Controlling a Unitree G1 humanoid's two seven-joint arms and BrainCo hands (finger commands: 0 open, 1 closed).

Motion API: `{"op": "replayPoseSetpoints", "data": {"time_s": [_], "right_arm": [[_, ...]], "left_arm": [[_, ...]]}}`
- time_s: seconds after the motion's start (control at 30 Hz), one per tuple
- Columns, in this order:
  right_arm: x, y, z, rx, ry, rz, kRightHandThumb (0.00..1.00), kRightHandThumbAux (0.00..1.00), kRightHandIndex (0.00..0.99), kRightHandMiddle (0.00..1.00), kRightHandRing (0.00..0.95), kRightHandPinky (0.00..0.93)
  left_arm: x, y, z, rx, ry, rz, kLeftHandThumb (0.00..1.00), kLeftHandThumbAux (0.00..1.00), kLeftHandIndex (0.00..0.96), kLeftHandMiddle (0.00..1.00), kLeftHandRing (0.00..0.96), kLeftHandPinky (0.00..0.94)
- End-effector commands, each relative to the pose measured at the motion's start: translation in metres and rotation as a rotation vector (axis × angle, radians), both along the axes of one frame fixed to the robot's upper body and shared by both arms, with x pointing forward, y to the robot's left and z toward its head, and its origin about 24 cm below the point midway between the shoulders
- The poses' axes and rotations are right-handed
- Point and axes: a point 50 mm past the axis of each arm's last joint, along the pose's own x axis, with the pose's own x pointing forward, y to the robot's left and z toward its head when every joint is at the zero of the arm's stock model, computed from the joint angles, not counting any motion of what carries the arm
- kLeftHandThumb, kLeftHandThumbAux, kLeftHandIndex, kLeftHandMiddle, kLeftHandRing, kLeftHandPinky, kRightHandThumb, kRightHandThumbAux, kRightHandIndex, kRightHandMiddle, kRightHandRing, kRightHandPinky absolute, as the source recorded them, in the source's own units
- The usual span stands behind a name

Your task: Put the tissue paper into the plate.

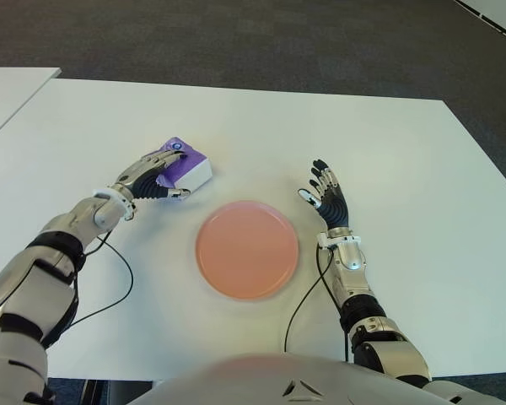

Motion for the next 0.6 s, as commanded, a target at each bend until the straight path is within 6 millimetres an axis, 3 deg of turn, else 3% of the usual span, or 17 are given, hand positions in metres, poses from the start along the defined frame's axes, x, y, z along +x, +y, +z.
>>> {"op": "replayPoseSetpoints", "data": {"time_s": [0.03, 0.6], "right_arm": [[-0.072, -0.002, -0.075, 0.006, 0.34, -0.014, 0.0, 0.684, 0.0, 0.0, 0.0, 0.0], [-0.071, 0.001, -0.074, 0.024, 0.322, 0.005, 0.0, 0.749, 0.0, 0.0, 0.0, 0.0]], "left_arm": [[-0.1, -0.002, -0.085, 0.02, 0.62, -0.104, 0.322, 0.469, 0.0, 0.0, 0.0, 0.0], [-0.103, -0.005, -0.068, -0.051, 0.604, -0.1, 0.31, 0.486, 0.0, 0.0, 0.0, 0.0]]}}
